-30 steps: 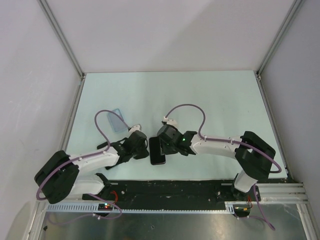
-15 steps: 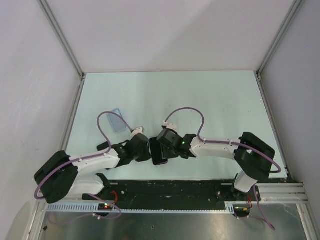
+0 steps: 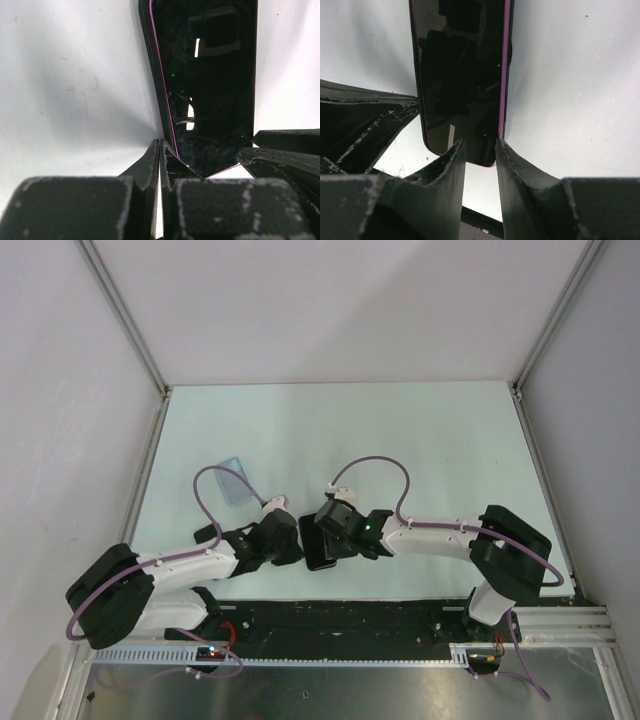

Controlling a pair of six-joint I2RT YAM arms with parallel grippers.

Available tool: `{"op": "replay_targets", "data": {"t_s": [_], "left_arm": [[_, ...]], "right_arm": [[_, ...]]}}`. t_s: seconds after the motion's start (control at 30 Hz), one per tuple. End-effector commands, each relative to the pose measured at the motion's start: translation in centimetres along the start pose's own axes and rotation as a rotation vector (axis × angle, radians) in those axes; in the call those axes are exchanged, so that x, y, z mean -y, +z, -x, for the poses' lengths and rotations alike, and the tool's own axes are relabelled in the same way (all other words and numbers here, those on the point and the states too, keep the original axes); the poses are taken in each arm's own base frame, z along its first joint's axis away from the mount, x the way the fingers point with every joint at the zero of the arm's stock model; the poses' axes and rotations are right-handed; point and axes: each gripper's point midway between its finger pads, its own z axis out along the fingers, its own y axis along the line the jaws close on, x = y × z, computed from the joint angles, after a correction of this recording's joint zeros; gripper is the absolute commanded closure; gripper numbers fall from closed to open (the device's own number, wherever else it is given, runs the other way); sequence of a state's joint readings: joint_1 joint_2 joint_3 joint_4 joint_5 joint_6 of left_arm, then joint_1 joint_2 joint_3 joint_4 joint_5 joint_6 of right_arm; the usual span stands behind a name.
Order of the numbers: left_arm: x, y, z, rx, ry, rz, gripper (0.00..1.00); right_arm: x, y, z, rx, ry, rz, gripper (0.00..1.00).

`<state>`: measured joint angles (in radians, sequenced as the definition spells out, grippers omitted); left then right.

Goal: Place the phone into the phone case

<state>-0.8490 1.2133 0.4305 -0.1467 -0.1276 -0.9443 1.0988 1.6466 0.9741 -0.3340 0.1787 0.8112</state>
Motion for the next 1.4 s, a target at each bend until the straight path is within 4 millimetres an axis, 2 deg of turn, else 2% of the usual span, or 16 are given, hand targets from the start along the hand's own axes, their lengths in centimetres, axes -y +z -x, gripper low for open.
{"op": "replay_targets", "data": {"t_s": [0.0, 0.17, 0.37, 0.9, 1.37], "left_arm": [[-1.6, -0.2, -1.8, -0.053, 0.007, 0.038, 0.97], [-1.8, -0.3, -2.1, -0.057, 0.006, 0.04, 0.97], [-1.5, -0.4, -2.3, -0.062, 0.01, 0.029, 0.98], [-0.7, -0.3, -2.8, -0.083, 0.026, 0.026, 0.98], [-0.4, -0.2, -2.9, -0.085, 0.032, 0.027, 0.98]], "right_arm": [[1.4, -0.8, -0.3, 0.021, -0.001, -0.054, 0.64], [1.8, -0.8, -0.4, 0.023, -0.003, -0.065, 0.64], [1.1, -0.4, -0.6, 0.017, -0.005, -0.039, 0.65], [0.4, 0.3, -1.8, -0.03, -0.014, -0.012, 0.89], [0.3, 1.9, -4.3, -0.103, -0.036, -0.019, 0.97]]}}
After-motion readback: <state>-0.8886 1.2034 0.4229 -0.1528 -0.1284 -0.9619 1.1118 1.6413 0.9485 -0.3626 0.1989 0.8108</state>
